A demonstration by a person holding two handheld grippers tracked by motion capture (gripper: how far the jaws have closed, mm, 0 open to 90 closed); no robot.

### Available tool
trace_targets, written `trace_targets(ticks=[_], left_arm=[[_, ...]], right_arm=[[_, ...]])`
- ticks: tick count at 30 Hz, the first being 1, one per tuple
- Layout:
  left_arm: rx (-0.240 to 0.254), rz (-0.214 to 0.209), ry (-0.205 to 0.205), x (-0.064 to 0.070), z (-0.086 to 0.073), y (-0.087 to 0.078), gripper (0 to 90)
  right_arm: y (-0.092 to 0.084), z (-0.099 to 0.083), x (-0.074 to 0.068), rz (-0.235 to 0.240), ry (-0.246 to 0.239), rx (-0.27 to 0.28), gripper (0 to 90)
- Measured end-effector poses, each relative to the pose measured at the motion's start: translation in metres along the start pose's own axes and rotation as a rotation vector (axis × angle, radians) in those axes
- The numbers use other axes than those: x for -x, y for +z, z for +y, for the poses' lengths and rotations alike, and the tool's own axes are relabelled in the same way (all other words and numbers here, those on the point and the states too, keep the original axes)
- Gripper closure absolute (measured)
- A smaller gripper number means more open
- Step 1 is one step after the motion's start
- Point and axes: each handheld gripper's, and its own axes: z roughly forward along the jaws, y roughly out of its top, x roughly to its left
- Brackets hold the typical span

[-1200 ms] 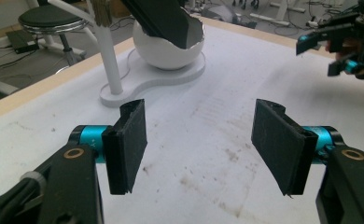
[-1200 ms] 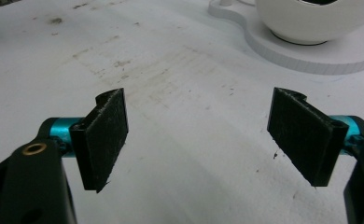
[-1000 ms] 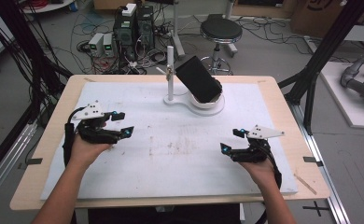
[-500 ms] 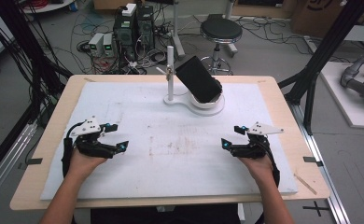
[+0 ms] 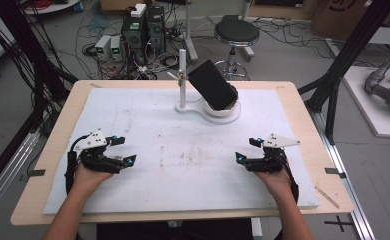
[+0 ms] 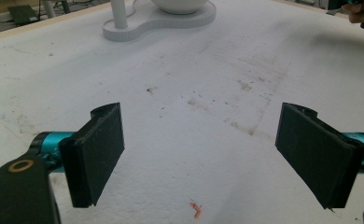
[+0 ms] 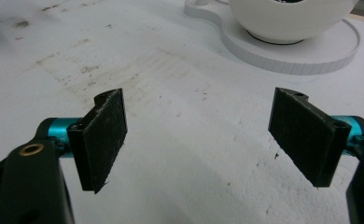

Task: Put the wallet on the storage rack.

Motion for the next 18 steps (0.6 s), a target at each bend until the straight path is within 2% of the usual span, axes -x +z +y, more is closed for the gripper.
trace_targets(ticks=[11, 18], left_arm=[[-0.012, 0.015, -0.012, -0.0017, -0.0019, 0.0027, 15.5], [-0.031, 0.031, 0.002, 0.0002, -0.0027, 0.0054, 15.5]], right_arm=[[0.0008, -0.0006, 0.002, -0.001, 0.004, -0.005, 19.7], [0.0015, -0.0006, 0.0005, 0.003, 0.004, -0.01, 19.7]])
